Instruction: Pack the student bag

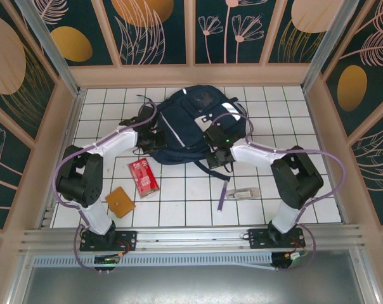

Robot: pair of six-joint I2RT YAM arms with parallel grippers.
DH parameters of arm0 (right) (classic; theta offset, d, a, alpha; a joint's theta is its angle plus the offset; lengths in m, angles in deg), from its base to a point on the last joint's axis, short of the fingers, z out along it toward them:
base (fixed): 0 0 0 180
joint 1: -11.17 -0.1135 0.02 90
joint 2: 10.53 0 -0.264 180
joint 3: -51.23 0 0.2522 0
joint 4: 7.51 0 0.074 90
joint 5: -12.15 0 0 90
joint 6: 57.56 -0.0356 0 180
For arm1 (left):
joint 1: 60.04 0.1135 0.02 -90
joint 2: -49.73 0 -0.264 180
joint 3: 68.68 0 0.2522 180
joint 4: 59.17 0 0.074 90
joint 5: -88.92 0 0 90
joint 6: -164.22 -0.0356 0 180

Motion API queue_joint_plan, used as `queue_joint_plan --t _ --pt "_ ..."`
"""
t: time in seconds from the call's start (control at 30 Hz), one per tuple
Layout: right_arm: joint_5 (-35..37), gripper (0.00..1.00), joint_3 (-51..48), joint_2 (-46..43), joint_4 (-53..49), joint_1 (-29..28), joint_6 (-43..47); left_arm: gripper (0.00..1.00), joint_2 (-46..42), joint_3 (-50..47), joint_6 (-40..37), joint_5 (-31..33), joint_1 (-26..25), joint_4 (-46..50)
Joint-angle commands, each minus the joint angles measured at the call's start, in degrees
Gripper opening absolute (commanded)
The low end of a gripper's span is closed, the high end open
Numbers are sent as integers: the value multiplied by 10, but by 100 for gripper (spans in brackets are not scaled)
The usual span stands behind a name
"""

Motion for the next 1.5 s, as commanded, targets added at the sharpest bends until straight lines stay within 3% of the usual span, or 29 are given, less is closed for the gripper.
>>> queue_joint_plan --t 0.0,0.1,0.23,0.27,0.33,0.43,0.5,0.6,0.77,0.93,1.1,1.2,1.37,1.47 --pt "52 7 -13 -39 -14 30 -33 0 -42 -23 -43 1 -10 -13" --pt "48 8 -10 -43 -14 64 -37 0 -58 -33 -44 -10 -13 -18" --pt "14 19 -2 -48 -11 105 -21 0 -72 -47 -42 -52 -22 -45" --pt "-1 22 0 -51 -12 112 -17 4 -77 -49 -40 -58 -26 -52" --pt "-41 29 4 -65 -15 127 -8 25 -91 -52 -45 -88 -34 -74" --pt "-111 34 4 -104 -14 153 -3 44 -116 -37 -98 -118 -38 -85" --pt "-149 36 4 -131 -17 168 -2 50 -131 -15 -160 -119 -38 -68" --pt "-168 43 3 -166 -16 187 -12 50 -149 1 -277 -123 -43 -63" --pt "-102 45 -9 -212 -1 222 -32 61 -127 9 -472 -4 -116 -66" --pt "-27 47 -37 -259 34 239 -35 64 -25 80 -525 61 -154 -31" --pt "-48 48 -60 -280 55 257 -29 66 83 150 -525 126 -204 -2" --pt "-50 48 -64 -275 53 263 -22 67 117 168 -489 141 -208 0" --pt "-87 48 -74 -264 64 265 -17 68 166 197 -437 223 -208 15" --pt "-107 48 -82 -259 78 265 -17 61 195 223 -408 265 -208 32"
